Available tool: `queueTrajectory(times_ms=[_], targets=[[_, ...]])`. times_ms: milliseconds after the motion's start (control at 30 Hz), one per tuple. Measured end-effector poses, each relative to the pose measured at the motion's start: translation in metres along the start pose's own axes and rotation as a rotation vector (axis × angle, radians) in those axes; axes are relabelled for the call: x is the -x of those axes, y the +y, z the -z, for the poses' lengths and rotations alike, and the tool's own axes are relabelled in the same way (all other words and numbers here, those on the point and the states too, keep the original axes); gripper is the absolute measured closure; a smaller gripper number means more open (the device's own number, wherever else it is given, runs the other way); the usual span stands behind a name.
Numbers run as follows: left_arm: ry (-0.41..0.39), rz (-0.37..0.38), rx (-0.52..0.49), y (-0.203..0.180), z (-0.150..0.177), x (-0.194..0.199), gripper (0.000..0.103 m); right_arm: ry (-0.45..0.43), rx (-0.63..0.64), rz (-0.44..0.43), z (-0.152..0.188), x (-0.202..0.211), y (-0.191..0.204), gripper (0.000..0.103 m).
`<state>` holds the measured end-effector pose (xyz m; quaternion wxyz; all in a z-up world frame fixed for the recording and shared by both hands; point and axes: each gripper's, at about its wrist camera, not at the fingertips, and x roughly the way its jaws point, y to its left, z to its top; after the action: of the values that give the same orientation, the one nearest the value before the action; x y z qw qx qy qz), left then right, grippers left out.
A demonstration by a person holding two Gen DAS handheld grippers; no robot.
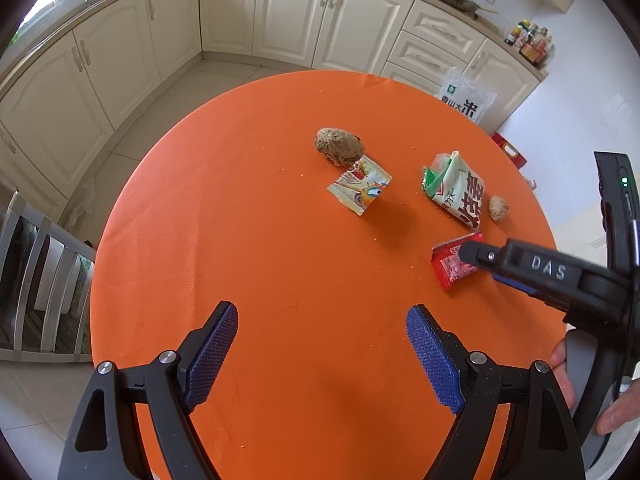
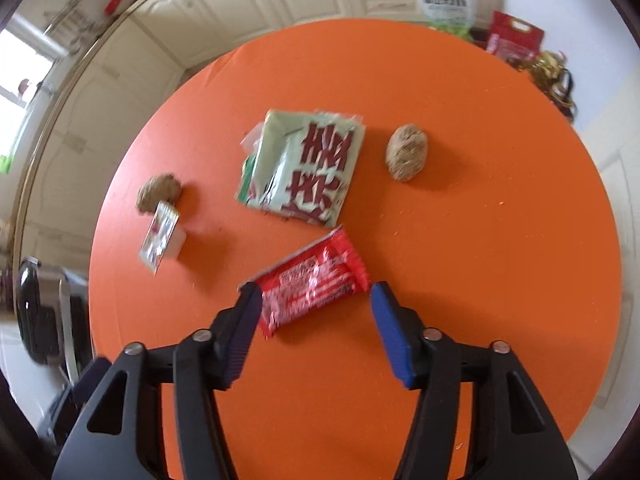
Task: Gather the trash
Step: 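Grasp the red snack wrapper with the right tool and lift it, then grasp the fruity jelly packet with the left tool while right holds red wrapper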
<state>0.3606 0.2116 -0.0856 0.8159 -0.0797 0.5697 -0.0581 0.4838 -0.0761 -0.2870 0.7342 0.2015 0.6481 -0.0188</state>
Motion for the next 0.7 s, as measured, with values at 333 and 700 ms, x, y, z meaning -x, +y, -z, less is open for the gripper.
queueTrajectory(times_ms=[333, 700], targets=[[0.009, 0.003, 0.027, 0.007, 0.002, -0.005, 0.020, -0.014, 0.155, 0.121, 0.009, -0.016, 0.041, 0.044], [0.009, -0.001, 0.034, 0.005, 0.004, -0.007, 0.020, 0.050, 0.429, 0.021, 0.008, -0.008, 0.025, 0.090]])
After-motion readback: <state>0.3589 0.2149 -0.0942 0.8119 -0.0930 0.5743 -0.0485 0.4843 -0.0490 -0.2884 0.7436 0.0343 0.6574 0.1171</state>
